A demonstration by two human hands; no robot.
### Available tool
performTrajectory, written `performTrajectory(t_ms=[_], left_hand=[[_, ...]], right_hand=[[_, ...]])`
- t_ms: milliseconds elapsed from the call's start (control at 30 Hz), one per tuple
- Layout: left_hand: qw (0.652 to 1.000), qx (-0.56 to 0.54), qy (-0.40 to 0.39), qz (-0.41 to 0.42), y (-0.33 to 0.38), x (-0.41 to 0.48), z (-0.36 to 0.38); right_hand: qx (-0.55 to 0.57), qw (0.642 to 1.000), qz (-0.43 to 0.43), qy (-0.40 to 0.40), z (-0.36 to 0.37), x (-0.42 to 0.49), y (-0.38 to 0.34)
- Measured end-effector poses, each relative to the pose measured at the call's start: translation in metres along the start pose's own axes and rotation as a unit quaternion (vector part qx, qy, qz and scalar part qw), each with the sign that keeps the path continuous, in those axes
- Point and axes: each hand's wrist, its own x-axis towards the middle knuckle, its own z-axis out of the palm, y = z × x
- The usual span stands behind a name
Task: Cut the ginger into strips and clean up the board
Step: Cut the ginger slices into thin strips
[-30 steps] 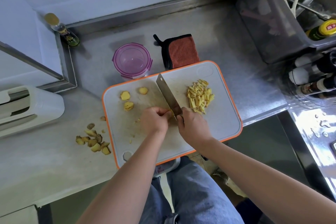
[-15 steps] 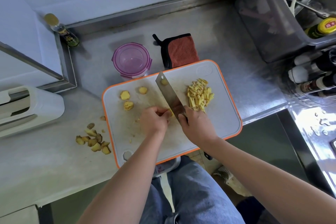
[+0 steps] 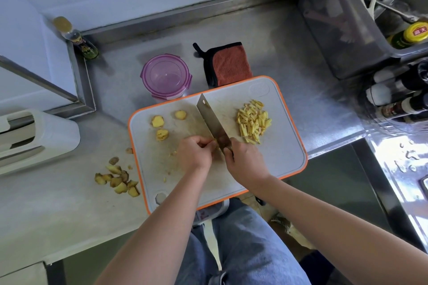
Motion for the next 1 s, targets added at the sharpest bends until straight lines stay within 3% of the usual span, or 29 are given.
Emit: performTrajectory(t_ms=[400, 800, 1000], left_hand=[[1.000, -0.019, 0.003, -0.016, 0.005, -0.003, -0.001], [1.000, 0.006, 0.011, 0.011, 0.005, -0.008, -0.001], [1.000, 0.016, 0.015, 0.014, 0.004, -0.005, 0.000]], right_hand=[[0.049, 0.997, -0.012, 0.051, -0.007, 0.002, 0.002], [0.004, 1.000, 0.014, -0.005, -0.004, -0.015, 0.006], [0.013, 1.000, 0.015, 0.010, 0.008, 0.000, -0.001]])
